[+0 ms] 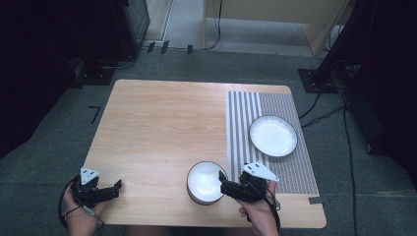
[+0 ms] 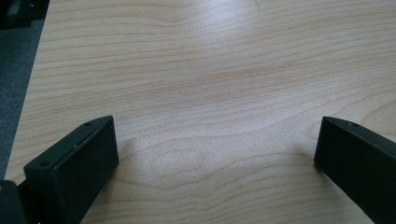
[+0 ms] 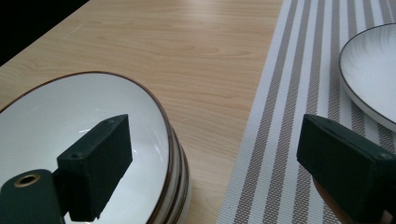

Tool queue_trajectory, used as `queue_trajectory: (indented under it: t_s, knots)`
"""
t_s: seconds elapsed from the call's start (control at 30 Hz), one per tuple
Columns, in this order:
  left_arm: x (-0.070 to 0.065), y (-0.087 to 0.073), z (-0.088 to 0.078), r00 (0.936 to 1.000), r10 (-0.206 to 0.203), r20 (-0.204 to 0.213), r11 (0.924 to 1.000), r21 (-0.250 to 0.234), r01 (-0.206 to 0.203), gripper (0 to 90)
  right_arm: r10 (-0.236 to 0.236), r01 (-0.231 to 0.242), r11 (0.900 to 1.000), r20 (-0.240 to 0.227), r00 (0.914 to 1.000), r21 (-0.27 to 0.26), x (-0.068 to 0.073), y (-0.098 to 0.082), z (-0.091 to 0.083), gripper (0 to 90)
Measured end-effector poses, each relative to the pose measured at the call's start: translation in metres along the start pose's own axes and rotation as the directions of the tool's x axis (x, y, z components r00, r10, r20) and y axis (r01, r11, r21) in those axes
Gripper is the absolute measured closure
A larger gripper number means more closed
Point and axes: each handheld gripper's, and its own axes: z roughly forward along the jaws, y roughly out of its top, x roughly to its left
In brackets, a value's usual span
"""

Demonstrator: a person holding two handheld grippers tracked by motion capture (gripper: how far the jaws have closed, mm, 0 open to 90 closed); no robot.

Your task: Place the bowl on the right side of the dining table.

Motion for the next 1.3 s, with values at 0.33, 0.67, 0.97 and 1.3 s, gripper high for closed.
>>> queue_trajectory:
  t_s: [0.33,0.67,0.97,1.3]
  knots:
    - [0.0,0.0,0.0,1.0,0.001,0.001,1.0,0.0,-0.001,0.0,-0.011,0.012,1.0,-0.033,0.9994,0.027,0.018,-0.002,0.01,14.1]
    - [0.0,0.0,0.0,1.0,0.001,0.002,1.0,0.0,-0.001,0.0,-0.056,0.059,0.996,-0.049,0.9972,0.061,0.032,-0.01,0.02,14.6]
    - [0.0,0.0,0.0,1.0,0.001,0.002,1.0,0.0,-0.001,0.0,-0.097,0.101,0.988,-0.039,0.9945,0.115,0.033,-0.027,0.034,15.6]
    - [0.0,0.0,0.0,1.0,0.001,0.002,1.0,0.0,-0.001,0.0,-0.085,0.088,0.995,-0.043,0.9954,0.051,0.03,-0.027,0.028,53.8]
